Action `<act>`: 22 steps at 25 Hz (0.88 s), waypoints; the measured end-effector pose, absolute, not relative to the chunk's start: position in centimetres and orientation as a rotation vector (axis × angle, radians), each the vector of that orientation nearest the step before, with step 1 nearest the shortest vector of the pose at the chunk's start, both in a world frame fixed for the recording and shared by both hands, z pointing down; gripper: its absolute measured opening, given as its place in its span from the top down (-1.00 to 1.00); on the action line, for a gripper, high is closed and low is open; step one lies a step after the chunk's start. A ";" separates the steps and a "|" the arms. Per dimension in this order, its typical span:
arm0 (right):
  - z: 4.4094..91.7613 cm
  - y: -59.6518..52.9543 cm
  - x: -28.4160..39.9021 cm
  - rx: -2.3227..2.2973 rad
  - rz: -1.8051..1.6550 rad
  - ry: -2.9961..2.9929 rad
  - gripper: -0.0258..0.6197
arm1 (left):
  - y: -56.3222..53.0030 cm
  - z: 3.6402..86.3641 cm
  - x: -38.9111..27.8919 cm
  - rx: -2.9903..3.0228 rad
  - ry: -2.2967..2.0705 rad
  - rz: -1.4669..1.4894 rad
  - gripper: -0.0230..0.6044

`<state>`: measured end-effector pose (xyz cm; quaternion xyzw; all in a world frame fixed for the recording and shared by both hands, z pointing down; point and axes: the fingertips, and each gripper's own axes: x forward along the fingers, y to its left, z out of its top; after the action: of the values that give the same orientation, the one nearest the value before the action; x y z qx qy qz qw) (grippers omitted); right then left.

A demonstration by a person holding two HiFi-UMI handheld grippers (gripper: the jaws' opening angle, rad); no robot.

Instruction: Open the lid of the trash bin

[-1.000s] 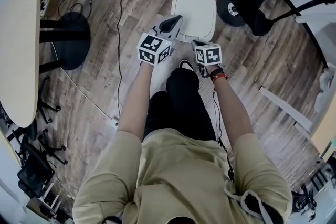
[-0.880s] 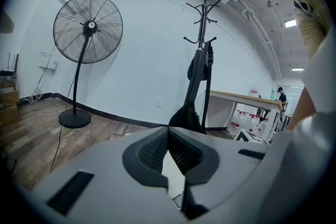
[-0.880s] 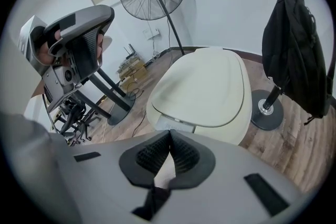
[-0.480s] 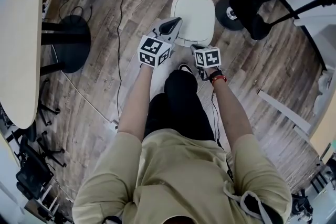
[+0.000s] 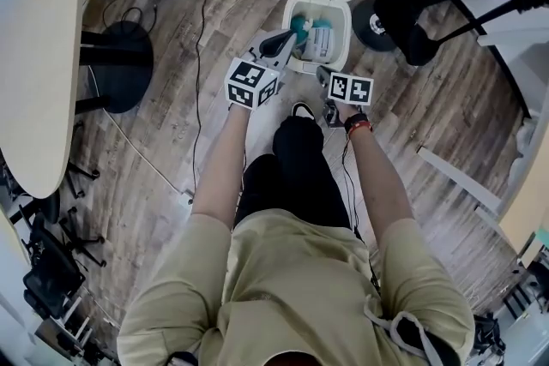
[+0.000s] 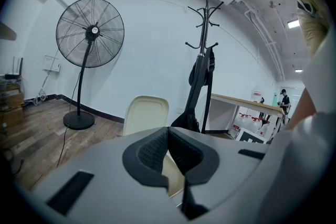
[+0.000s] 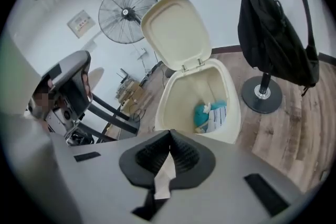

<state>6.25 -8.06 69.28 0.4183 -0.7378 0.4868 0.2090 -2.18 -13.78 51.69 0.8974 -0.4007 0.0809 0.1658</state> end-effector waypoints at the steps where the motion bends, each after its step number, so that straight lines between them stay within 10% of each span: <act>1: 69.0 -8.1 6.5 1.173 1.352 -2.056 0.87 | -13.6 51.9 -2.3 2.540 -1.146 0.229 0.86; 22: 67.5 -9.1 7.8 1.273 1.253 -2.126 0.87 | -11.6 55.8 -4.3 2.406 -1.241 0.314 0.86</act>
<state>7.82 -9.08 67.51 0.4507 -0.7530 0.4437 0.1815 -4.30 -11.57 55.81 0.8638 -0.4455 0.1126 0.2067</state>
